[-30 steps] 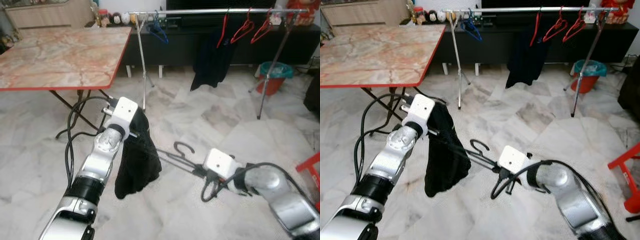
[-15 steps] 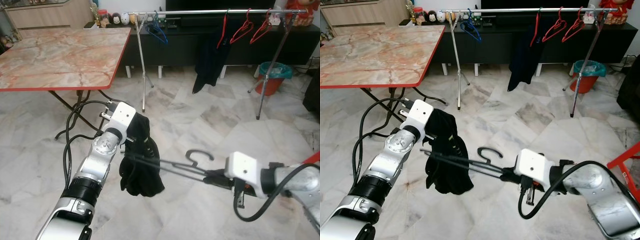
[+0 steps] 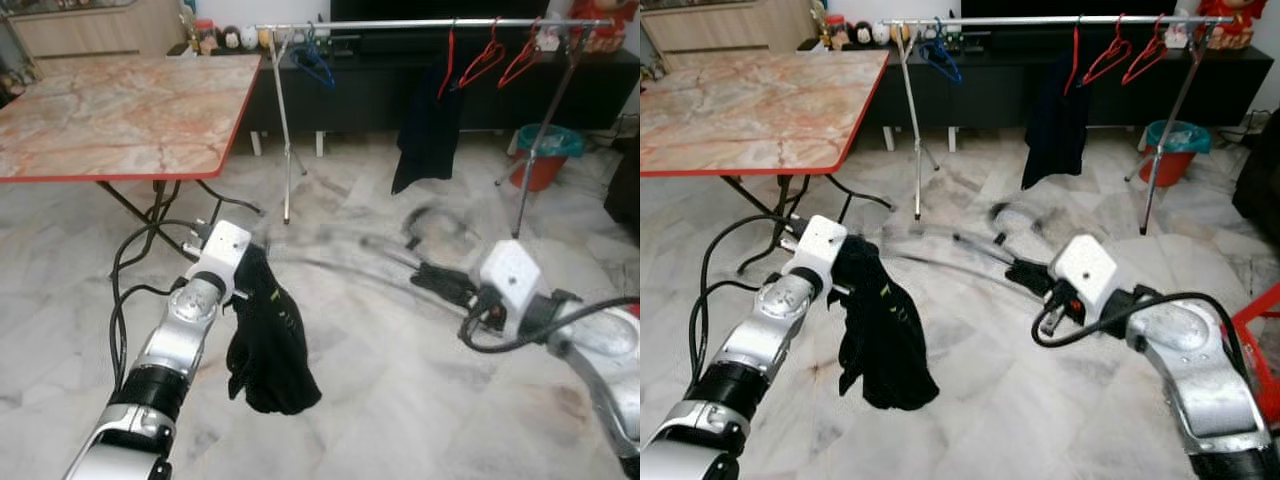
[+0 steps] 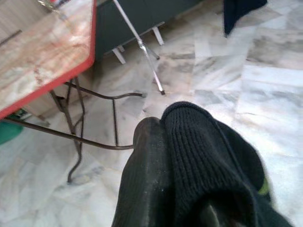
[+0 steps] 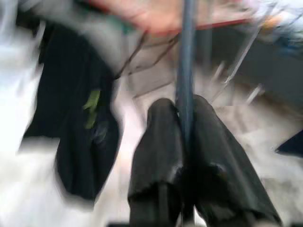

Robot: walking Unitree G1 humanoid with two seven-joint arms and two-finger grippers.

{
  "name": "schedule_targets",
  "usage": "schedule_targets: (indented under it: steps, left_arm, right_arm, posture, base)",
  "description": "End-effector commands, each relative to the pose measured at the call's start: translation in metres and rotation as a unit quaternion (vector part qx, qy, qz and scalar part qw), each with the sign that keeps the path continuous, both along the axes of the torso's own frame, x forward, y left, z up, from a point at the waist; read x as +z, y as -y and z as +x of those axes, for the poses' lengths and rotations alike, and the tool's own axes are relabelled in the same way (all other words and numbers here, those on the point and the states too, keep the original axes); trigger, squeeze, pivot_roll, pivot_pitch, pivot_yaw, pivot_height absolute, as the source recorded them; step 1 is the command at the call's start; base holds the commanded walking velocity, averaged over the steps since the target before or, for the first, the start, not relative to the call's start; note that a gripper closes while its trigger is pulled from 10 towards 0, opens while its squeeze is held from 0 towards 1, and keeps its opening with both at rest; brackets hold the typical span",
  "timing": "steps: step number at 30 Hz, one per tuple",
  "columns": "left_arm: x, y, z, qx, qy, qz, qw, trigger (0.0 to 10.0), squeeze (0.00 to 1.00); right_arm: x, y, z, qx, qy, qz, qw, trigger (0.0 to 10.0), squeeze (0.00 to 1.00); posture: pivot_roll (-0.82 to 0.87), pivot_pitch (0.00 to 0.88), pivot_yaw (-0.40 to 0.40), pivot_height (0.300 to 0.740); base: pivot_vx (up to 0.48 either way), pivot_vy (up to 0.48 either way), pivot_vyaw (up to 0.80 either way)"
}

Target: Hang hanger

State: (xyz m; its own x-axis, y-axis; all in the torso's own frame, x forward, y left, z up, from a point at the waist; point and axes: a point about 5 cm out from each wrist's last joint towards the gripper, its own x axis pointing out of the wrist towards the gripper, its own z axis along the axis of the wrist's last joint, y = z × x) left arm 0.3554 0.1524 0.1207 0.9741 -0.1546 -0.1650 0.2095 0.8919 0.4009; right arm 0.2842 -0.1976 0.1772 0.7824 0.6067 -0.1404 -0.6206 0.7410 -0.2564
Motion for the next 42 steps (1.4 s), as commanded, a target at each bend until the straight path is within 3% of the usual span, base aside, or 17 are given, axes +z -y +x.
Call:
schedule_targets:
  steps: [1, 4, 6, 9, 12, 16, 18, 20, 24, 28, 29, 30, 31, 32, 36, 38, 42]
  left_arm:
    - [0.001, 0.001, -0.002, -0.01, 0.011, 0.003, 1.0, 10.0, 0.0]
    - [0.001, -0.003, -0.002, -0.004, 0.011, 0.002, 1.0, 10.0, 0.0]
    - [0.003, -0.005, -0.001, 0.0, 0.015, 0.0, 1.0, 10.0, 0.0]
    - [0.004, -0.006, -0.001, 0.001, 0.016, 0.0, 1.0, 10.0, 0.0]
    - [0.004, -0.005, -0.001, 0.0, 0.021, -0.015, 1.0, 10.0, 0.0]
    - [0.005, 0.001, -0.006, -0.004, 0.032, -0.075, 0.997, 10.0, 0.0]
    - [0.002, 0.0, -0.009, 0.001, 0.038, -0.101, 0.994, 10.0, 0.0]
    - [-0.01, -0.003, -0.015, 0.01, 0.022, -0.151, 0.988, 10.0, 0.0]
    - [-0.022, -0.01, -0.021, 0.034, 0.004, -0.203, 0.978, 10.0, 0.0]
    - [-0.03, -0.013, -0.026, 0.032, -0.006, -0.218, 0.975, 10.0, 0.0]
    - [-0.035, -0.013, -0.029, 0.034, -0.012, -0.228, 0.973, 10.0, 0.0]
    - [-0.035, -0.013, -0.029, 0.034, -0.012, -0.228, 0.973, 10.0, 0.0]
    - [-0.04, -0.012, -0.031, 0.037, -0.02, -0.236, 0.971, 10.0, 0.0]
    - [-0.044, -0.013, -0.034, 0.042, -0.023, -0.237, 0.97, 10.0, 0.0]
    - [-0.054, -0.016, -0.039, 0.061, -0.035, -0.234, 0.97, 10.0, 0.0]
    - [-0.056, -0.014, -0.041, 0.065, -0.036, -0.257, 0.963, 10.0, 0.0]
    - [-0.053, -0.007, -0.039, 0.047, -0.031, -0.244, 0.968, 10.0, 0.0]
  right_arm:
    - [-0.01, -0.005, -0.005, 0.012, -0.033, 0.038, 0.999, 0.0, 0.0]
    - [-0.027, -0.024, -0.031, 0.13, -0.075, 0.004, 0.989, 0.0, 0.0]
    - [-0.032, -0.026, -0.035, 0.143, -0.087, -0.007, 0.986, 0.0, 0.0]
    - [-0.041, -0.014, -0.022, 0.069, -0.081, -0.04, 0.994, 0.0, 0.0]
    - [-0.043, -0.015, -0.011, 0.018, -0.065, -0.024, 0.997, 0.0, 0.0]
    - [-0.049, -0.01, 0.008, -0.119, -0.032, -0.004, 0.992, 0.0, 0.0]
    - [-0.054, -0.004, 0.014, -0.196, -0.028, 0.048, 0.979, 0.0, 0.0]
    - [-0.073, -0.001, 0.015, -0.303, -0.029, 0.07, 0.95, 0.0, 0.0]
    - [-0.1, -0.012, 0.008, -0.339, -0.059, 0.079, 0.936, 0.0, 0.0]
    - [-0.129, -0.016, 0.0, -0.374, -0.104, 0.078, 0.918, 0.0, 0.0]
    - [-0.138, -0.017, -0.003, -0.373, -0.117, 0.071, 0.918, 4.0, 0.0]
    - [-0.138, -0.017, -0.003, -0.373, -0.117, 0.071, 0.918, 4.0, 0.0]
    - [-0.143, -0.016, -0.005, -0.377, -0.124, 0.069, 0.915, 7.4, 0.0]
    - [-0.146, -0.014, -0.006, -0.39, -0.129, 0.078, 0.908, 10.0, 0.0]
    - [-0.147, -0.01, -0.006, -0.404, -0.125, 0.087, 0.902, 10.0, 0.0]
    - [-0.146, -0.01, -0.005, -0.407, -0.116, 0.093, 0.901, 10.0, 0.0]
    - [-0.147, -0.014, -0.003, -0.408, -0.106, 0.113, 0.9, 10.0, 0.0]
  posture:
    - [0.02, 0.0, 0.041, 0.74]
    - [0.02, 0.0, 0.042, 0.74]
    - [0.02, 0.0, 0.042, 0.74]
    - [0.01, 0.0, 0.043, 0.74]
    - [0.02, 0.0, 0.044, 0.74]
    - [0.02, 0.0, 0.045, 0.74]
    - [0.01, 0.0, 0.046, 0.74]
    - [0.01, 0.0, 0.044, 0.74]
    - [0.01, 0.0, 0.045, 0.74]
    - [0.01, 0.0, 0.045, 0.74]
    - [0.0, 0.0, 0.044, 0.74]
    - [0.0, 0.0, 0.044, 0.74]
    - [0.0, 0.0, 0.042, 0.74]
    - [0.0, 0.0, 0.043, 0.74]
    - [-0.01, 0.0, 0.041, 0.74]
    - [-0.02, 0.0, 0.044, 0.74]
    - [-0.01, 0.0, 0.046, 0.74]
  base:
    - [0.0, 0.0, 0.0]
    - [0.0, 0.0, 0.0]
    - [0.0, 0.0, 0.0]
    - [0.0, 0.0, 0.0]
    - [0.0, 0.0, 0.0]
    - [0.0, 0.0, 0.0]
    - [0.0, 0.0, 0.0]
    - [0.0, 0.0, 0.0]
    - [0.0, 0.0, 0.0]
    - [0.0, 0.0, 0.0]
    - [0.0, 0.0, 0.0]
    - [0.0, 0.0, 0.0]
    - [0.0, 0.0, 0.0]
    - [0.0, 0.0, 0.0]
    - [0.0, 0.0, 0.0]
    - [0.0, 0.0, 0.0]
    - [0.0, 0.328, 0.0]
